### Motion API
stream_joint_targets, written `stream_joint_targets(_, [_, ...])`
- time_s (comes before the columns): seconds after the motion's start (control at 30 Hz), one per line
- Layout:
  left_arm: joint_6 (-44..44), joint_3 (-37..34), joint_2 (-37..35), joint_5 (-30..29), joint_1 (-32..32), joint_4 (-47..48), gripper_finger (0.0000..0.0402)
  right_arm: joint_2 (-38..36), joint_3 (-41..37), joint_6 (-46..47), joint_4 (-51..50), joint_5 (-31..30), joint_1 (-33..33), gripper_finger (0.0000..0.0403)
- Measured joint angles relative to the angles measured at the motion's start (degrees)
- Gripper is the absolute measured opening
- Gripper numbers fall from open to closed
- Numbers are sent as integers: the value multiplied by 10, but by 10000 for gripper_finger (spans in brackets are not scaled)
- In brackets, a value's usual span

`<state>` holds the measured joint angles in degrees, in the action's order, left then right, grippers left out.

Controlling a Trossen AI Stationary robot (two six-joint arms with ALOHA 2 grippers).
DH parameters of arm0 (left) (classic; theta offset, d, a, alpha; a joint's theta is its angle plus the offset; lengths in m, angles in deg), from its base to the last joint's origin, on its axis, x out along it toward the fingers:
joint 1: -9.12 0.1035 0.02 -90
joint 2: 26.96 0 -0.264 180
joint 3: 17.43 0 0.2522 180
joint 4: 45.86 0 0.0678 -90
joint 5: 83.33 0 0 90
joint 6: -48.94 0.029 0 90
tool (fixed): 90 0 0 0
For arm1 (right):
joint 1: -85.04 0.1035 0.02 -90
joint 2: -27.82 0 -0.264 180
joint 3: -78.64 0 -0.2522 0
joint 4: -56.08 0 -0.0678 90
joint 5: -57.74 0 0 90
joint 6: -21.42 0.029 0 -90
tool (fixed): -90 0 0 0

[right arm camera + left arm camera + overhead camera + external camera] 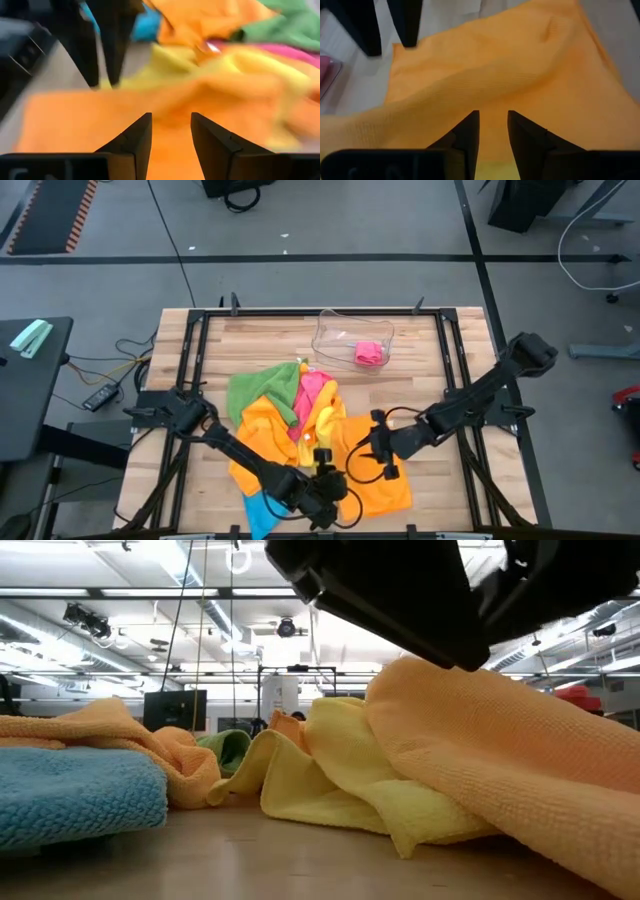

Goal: Fold microfiber towels
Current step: Fold the right orange microfiber cloth

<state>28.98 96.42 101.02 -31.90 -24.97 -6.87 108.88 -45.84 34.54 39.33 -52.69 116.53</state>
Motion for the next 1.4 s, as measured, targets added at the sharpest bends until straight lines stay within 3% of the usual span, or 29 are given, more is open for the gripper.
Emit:
stream_joint_targets(0.1, [-7,0,0,0,4,-2,110,-14,-4,3,-67,-23,-10,145])
stream_joint_targets(0.17, [-17,0,0,0,7,0,110,-10,-22,4,-51,-23,-20,145])
stream_joint_targets(0.47, [-66,-14,4,3,29,45,110,75,-121,15,201,45,-58,145])
stream_joint_targets(0.63, [-64,-14,1,1,24,43,110,140,-105,21,291,94,-35,145])
stream_joint_targets(0.77, [-49,-14,-15,-8,11,41,109,177,-69,-13,351,101,-4,145])
stream_joint_targets(1.17, [-34,-13,-63,-12,-35,46,84,172,50,-126,312,63,5,145])
stream_joint_targets(1.4, [-48,-14,-62,-9,-42,45,74,209,99,-48,214,53,-57,145])
